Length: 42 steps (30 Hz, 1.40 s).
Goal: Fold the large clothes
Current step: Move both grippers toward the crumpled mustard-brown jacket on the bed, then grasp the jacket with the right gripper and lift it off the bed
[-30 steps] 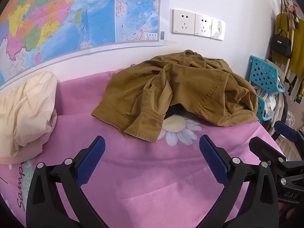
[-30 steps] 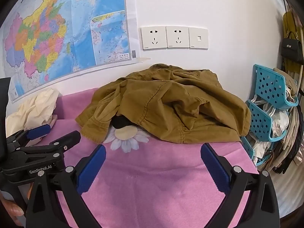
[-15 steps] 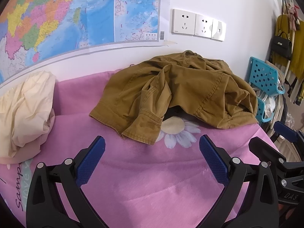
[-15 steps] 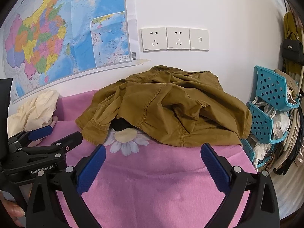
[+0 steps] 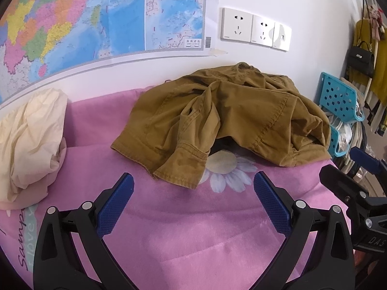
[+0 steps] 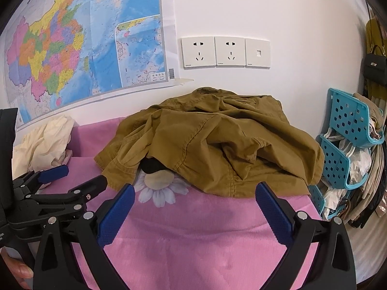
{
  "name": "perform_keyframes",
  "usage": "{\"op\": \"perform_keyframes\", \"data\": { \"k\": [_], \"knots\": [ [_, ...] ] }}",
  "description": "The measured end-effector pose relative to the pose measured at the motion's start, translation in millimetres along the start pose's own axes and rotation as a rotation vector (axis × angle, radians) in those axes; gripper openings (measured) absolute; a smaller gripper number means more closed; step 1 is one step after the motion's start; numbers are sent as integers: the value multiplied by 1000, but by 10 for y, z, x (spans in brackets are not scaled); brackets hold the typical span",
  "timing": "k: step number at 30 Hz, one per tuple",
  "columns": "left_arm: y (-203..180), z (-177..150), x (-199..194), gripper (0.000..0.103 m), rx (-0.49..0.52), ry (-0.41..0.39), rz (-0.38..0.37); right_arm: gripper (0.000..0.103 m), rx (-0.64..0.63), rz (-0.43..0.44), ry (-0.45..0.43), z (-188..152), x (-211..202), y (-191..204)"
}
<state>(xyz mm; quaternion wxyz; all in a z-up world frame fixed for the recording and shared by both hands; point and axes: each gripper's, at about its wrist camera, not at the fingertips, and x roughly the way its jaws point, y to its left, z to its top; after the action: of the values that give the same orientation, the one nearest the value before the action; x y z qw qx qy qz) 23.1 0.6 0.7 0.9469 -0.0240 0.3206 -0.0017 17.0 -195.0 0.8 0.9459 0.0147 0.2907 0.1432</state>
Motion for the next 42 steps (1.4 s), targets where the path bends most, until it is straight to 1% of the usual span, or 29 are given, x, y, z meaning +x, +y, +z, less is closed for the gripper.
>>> {"op": "perform_keyframes", "data": {
  "k": [4, 13, 17, 19, 25, 26, 28, 31, 32, 33, 35, 36, 38, 41, 42],
  "knots": [
    [15, 45, 70, 98, -15, 6, -5, 97, -16, 2, 6, 65, 84, -9],
    [21, 101, 247, 98, -14, 18, 11, 97, -28, -3, 14, 201, 321, -53],
    [58, 129, 334, 98, -18, 26, 19, 97, -19, 0, 35, 253, 494, -90],
    [109, 135, 391, 98, -25, 37, 31, 97, -34, -18, 47, 276, 613, -91],
    [309, 149, 573, 98, -59, 72, 58, 97, -44, -6, 117, 320, 1054, -87],
    [329, 145, 591, 98, -61, 77, 61, 97, -60, -23, 125, 325, 1139, -63],
    [380, 136, 645, 98, -69, 96, 68, 97, -87, -39, 132, 339, 1269, -17],
    [415, 125, 695, 98, -74, 123, 74, 97, -103, -25, 143, 344, 1418, 20],
    [431, 124, 703, 98, -73, 120, 76, 90, -109, -27, 140, 345, 1438, 28],
    [443, 122, 711, 98, -71, 124, 80, 70, -115, -35, 133, 343, 1433, 29],
    [461, 116, 708, 98, -67, 128, 85, 42, -120, 7, 133, 355, 1400, 17],
    [468, 115, 703, 98, -65, 128, 86, 33, -121, 4, 126, 363, 1372, 6],
    [478, 121, 689, 98, -65, 125, 82, 22, -113, 9, 106, 397, 1247, -36],
    [468, 125, 654, 98, -58, 118, 79, 12, -95, 25, 53, 479, 999, -118],
    [466, 127, 638, 98, -59, 114, 74, 10, -93, 25, 21, 523, 869, -144]
  ]
}}
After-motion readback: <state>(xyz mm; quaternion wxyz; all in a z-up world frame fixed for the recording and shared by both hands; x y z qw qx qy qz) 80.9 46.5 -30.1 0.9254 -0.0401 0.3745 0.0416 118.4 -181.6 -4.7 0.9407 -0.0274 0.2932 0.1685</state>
